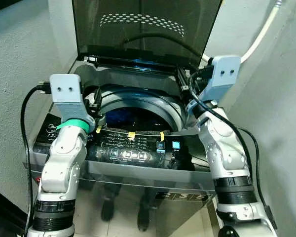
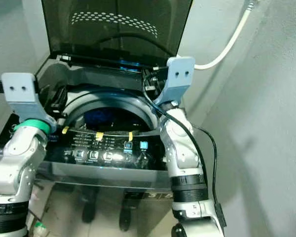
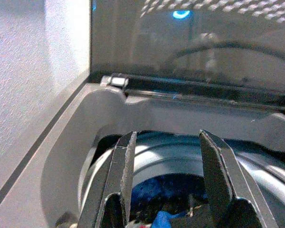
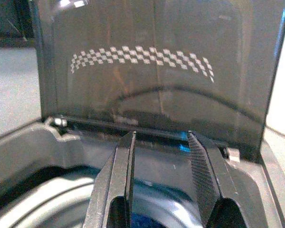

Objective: Clothes washing

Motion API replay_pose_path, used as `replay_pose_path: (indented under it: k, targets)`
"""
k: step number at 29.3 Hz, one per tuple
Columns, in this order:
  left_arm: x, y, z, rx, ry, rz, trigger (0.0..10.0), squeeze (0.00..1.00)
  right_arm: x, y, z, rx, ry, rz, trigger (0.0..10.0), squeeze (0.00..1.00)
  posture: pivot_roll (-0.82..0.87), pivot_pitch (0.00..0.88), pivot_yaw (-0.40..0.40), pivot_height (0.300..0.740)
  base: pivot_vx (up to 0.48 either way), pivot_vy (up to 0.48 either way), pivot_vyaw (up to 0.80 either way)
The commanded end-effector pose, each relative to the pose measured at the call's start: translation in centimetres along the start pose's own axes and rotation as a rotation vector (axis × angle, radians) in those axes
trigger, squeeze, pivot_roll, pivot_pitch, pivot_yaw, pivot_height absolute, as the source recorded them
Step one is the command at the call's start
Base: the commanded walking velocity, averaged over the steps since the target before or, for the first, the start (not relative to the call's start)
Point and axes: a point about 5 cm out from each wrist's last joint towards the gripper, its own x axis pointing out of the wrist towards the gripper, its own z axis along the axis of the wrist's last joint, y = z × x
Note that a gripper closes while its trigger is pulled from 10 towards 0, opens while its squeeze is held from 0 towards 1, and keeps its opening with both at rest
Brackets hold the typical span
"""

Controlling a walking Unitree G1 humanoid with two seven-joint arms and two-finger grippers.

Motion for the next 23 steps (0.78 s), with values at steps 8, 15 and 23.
replay_pose_path:
  k: [8, 15, 23]
  targets:
    - [-0.4, -0.7, -0.1, -0.002, -0.019, -0.048, 10.0, 0.00, -0.4, -0.2, -0.5, -0.052, 0.014, -0.017, 10.0, 0.00, 0.08, 0.000, -0.038, 0.740, 0.000, 0.000, 0.80]
    - [-0.5, -1.0, -0.5, 0.005, 0.001, -0.059, 10.0, 0.00, -0.7, -0.3, -0.7, -0.081, 0.014, 0.000, 10.0, 0.00, 0.08, 0.006, -0.036, 0.740, 0.000, 0.000, 0.80]
    - [-0.8, -1.4, -0.9, 0.004, 0.015, -0.088, 10.0, 0.00, -0.8, -0.5, -0.9, -0.113, 0.031, 0.025, 10.0, 0.00, 0.07, 0.016, -0.035, 0.740, 0.000, 0.000, 0.80]
